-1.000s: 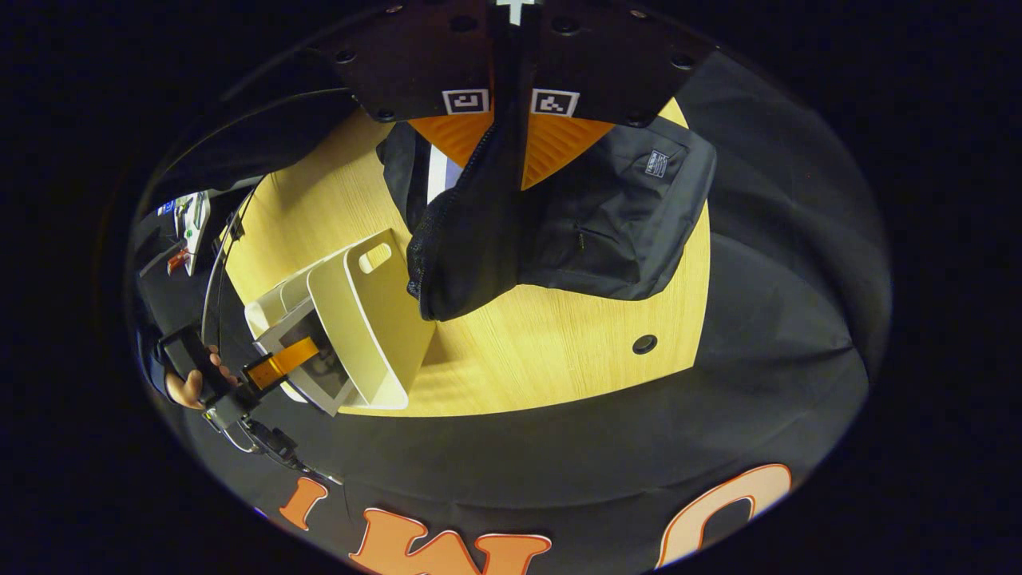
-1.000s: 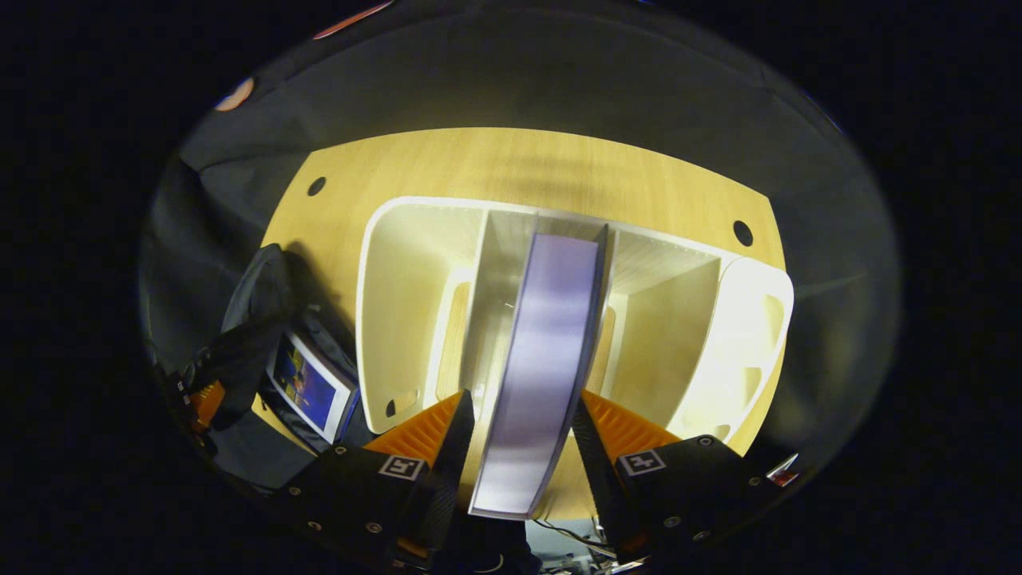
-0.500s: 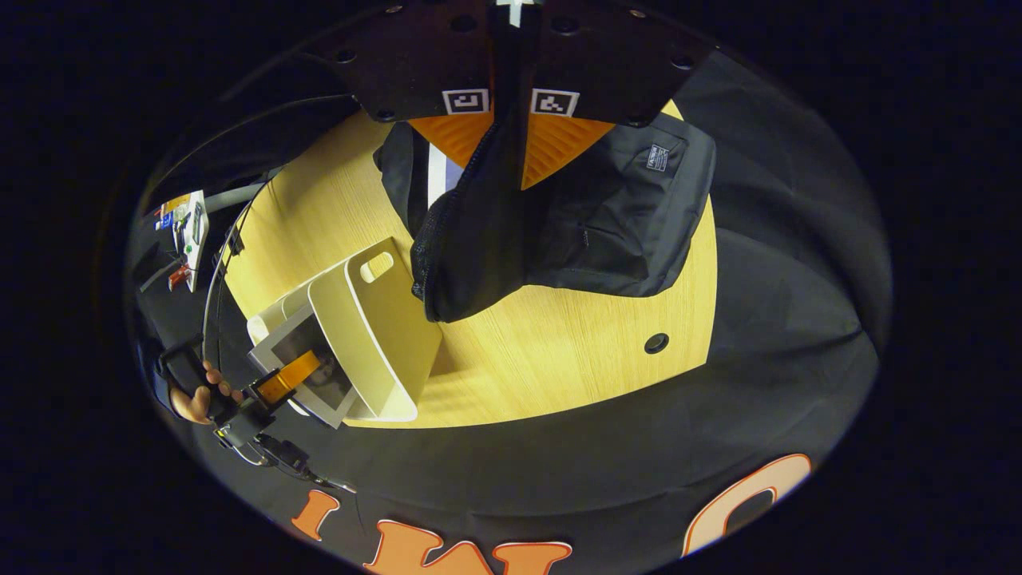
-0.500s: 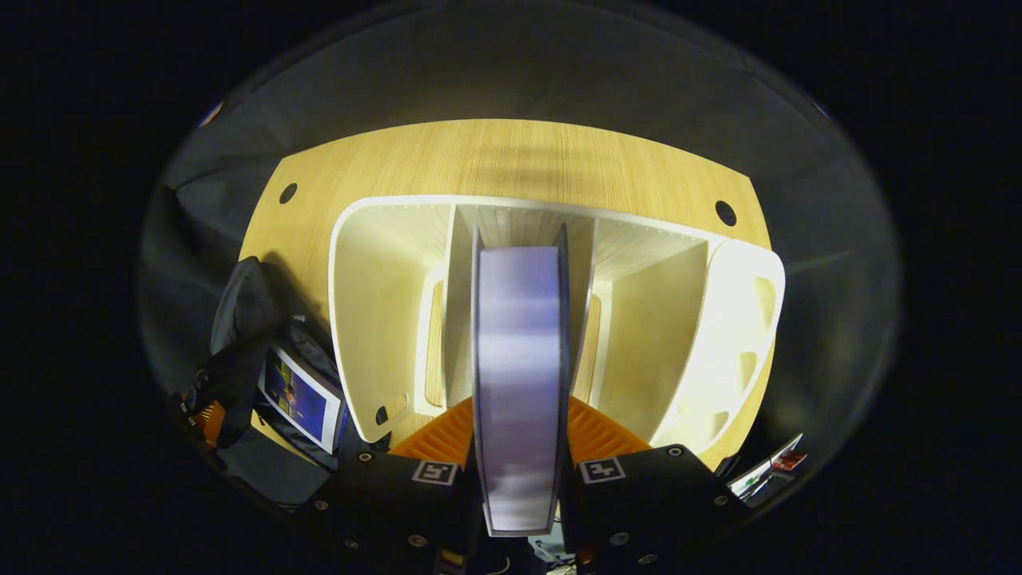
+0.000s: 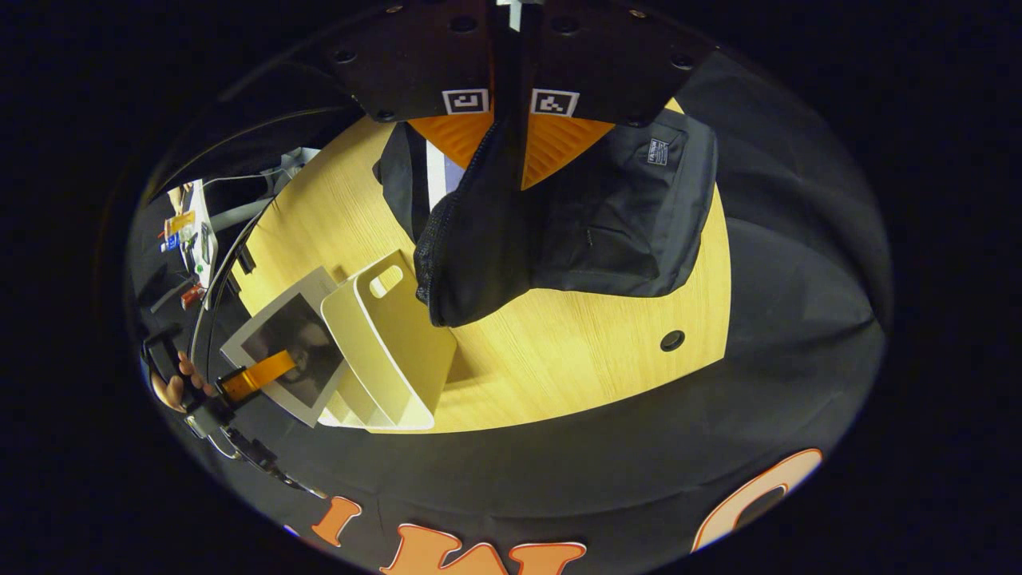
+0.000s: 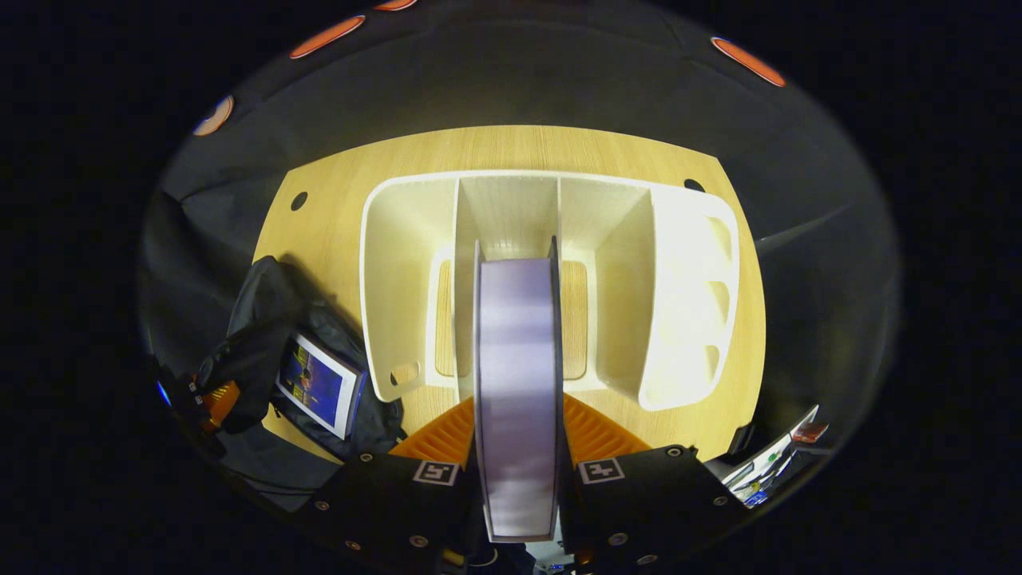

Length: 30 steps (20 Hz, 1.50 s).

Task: Open the schoolbag, grab two books from the bookshelf and put them into the schoolbag.

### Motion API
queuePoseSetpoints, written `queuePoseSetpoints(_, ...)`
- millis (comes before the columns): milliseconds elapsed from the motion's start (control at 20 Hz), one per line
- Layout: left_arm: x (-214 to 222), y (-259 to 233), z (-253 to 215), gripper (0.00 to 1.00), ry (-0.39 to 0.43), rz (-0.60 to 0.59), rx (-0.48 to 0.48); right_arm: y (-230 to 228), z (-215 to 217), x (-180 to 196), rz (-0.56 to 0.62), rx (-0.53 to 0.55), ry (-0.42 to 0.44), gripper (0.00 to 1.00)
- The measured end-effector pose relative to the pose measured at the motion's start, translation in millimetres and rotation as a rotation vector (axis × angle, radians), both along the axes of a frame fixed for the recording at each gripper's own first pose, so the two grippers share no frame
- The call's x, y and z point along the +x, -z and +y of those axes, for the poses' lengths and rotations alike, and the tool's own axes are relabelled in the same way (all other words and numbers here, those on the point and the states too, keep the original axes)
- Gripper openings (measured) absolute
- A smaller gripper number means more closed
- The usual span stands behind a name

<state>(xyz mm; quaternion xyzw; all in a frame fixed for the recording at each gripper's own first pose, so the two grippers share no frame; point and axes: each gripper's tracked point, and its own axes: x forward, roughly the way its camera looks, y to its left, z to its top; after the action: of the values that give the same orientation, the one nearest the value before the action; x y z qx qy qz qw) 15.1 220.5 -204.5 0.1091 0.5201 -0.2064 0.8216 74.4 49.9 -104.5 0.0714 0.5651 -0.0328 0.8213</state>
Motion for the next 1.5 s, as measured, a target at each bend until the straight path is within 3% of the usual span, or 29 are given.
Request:
queuePoseSetpoints(600,-3.6,3.3,-1.2,0.05,0.136,-0.002,0.006,-9.8,29.5,-98.5,-0.057,0.216,0.120,0.40)
queuePoseSetpoints(1000,0.6,-0.8,-0.8,0.05,0.214,-0.003,0.022,-31.9,55.9,-136.9,-0.164,0.452,0.233,0.40)
queuePoseSetpoints(1200,5.1,-5.8,-0.3,0.05,0.259,-0.019,0.026,-53.0,71.6,-142.9,-0.297,0.559,0.210,0.39)
queuePoseSetpoints(1500,6.9,-24.0,1.4,0.05,0.273,-0.035,0.019,-57.7,95.9,-140.7,-0.379,0.662,0.140,0.39)
